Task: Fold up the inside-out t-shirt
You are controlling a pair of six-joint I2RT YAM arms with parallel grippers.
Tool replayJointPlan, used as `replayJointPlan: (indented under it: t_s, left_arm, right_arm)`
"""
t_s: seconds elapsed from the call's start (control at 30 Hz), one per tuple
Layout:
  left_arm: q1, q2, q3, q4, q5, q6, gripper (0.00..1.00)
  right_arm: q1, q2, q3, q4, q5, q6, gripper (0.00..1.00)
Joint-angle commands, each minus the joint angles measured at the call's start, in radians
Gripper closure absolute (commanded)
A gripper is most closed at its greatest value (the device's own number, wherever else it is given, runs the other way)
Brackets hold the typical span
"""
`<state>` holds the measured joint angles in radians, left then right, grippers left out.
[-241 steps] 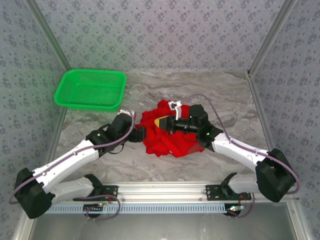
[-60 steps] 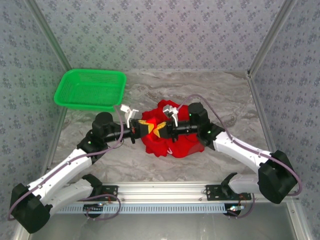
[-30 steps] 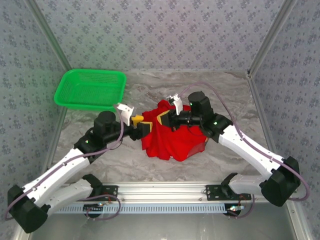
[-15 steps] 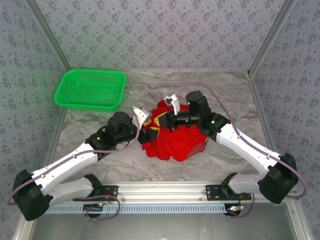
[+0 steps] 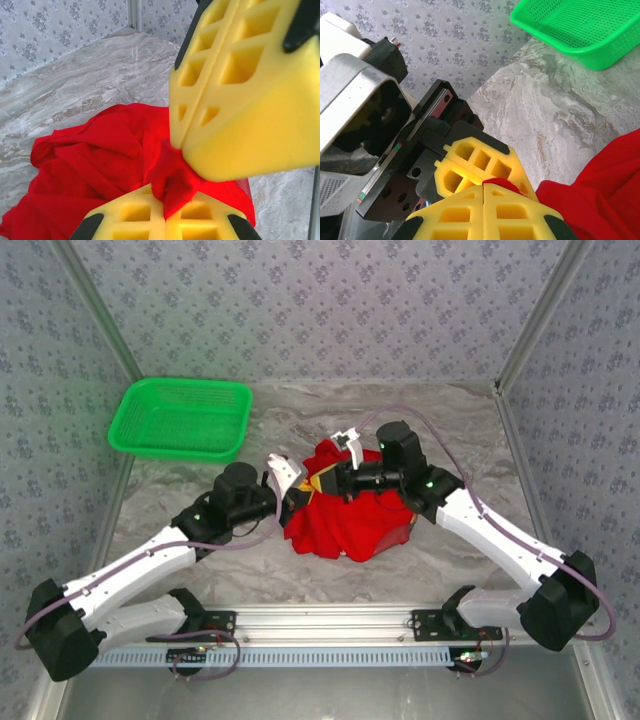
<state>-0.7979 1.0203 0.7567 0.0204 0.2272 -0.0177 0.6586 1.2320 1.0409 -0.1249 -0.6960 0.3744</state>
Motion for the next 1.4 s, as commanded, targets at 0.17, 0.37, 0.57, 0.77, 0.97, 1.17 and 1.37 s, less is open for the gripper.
replayJointPlan:
  t_s: [0.17,0.37,0.57,0.77,0.97,1.17,1.37]
  left_arm:
    - [0.083,-0.121,-0.12,0.145,0.093,-0.114,1.0]
    - [0.106,-0.142,-0.14,0.135,0.097,-0.164,1.0]
    - [0.111,-0.15,-0.132,0.112,0.095,-0.184,1.0]
    - [0.11,-0.142,-0.121,0.103,0.098,-0.186,1.0]
    - [0.113,-0.137,-0.111,0.082,0.095,-0.183,1.0]
    - [0.118,-0.134,-0.106,0.073,0.091,-0.183,1.0]
    - [0.124,-0.109,-0.112,0.055,0.064,-0.185,1.0]
  right_arm:
    - [-0.134,-0.172,-0.18,-0.06,0.166,-0.098,0.55]
    - [-0.158,-0.144,-0.373,0.144,0.109,-0.232,0.35]
    - [-0.154,-0.03,-0.436,0.312,0.088,-0.283,0.23]
    - [-0.148,0.124,-0.397,0.507,0.004,-0.279,0.2]
    - [-0.151,0.21,-0.369,0.68,-0.129,-0.2,0.29]
    - [-0.168,0.205,-0.372,0.694,-0.15,-0.167,0.69]
    - [-0.215,0.079,-0.347,0.468,-0.052,-0.206,0.97]
